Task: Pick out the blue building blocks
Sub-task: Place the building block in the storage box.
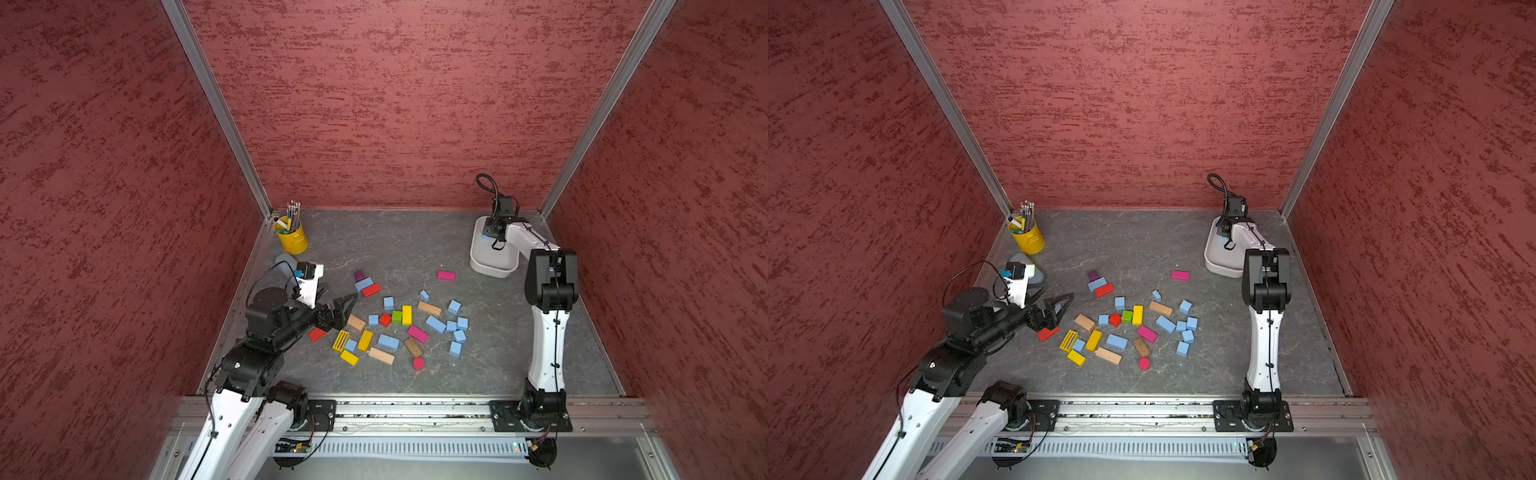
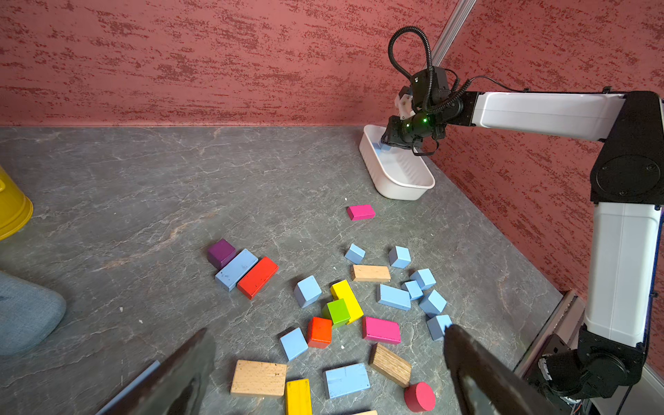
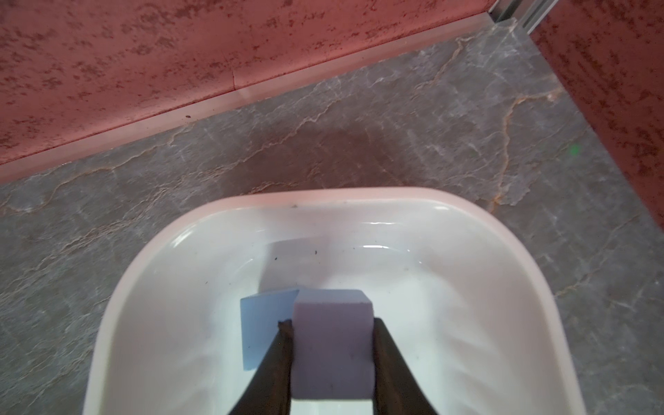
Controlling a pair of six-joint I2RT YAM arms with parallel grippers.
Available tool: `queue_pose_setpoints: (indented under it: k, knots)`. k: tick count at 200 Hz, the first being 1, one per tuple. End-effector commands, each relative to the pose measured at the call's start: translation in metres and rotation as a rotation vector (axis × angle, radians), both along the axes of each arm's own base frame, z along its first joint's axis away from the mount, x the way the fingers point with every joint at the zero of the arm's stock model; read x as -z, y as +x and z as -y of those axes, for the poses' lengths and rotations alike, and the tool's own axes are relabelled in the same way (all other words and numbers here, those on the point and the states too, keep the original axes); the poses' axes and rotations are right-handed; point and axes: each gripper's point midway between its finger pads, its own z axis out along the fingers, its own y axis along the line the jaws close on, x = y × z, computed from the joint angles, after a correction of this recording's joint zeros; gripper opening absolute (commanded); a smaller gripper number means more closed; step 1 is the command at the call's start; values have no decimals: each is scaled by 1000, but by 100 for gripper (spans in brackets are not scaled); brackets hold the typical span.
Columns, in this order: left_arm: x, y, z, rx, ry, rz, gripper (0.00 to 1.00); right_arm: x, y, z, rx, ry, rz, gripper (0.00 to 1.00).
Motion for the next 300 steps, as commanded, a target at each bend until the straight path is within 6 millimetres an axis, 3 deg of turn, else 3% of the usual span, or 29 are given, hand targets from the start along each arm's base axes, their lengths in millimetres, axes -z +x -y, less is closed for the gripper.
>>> queue_pose_setpoints:
  k: [1,83,152,181,300]
  knots:
    - [-5,0,0,3,-17,23,100,8,5,1,8,22,-8,18]
    - [-5,0,1,3,-18,23,100,10,11,-1,6,44,-7,20]
    - [-5,0,1,3,-18,23,100,-51,13,6,23,30,102,19]
    - [-6,0,0,2,-18,25,100,-62,10,11,31,15,114,19]
    - [-6,0,1,3,-20,25,100,-3,6,18,46,35,10,20]
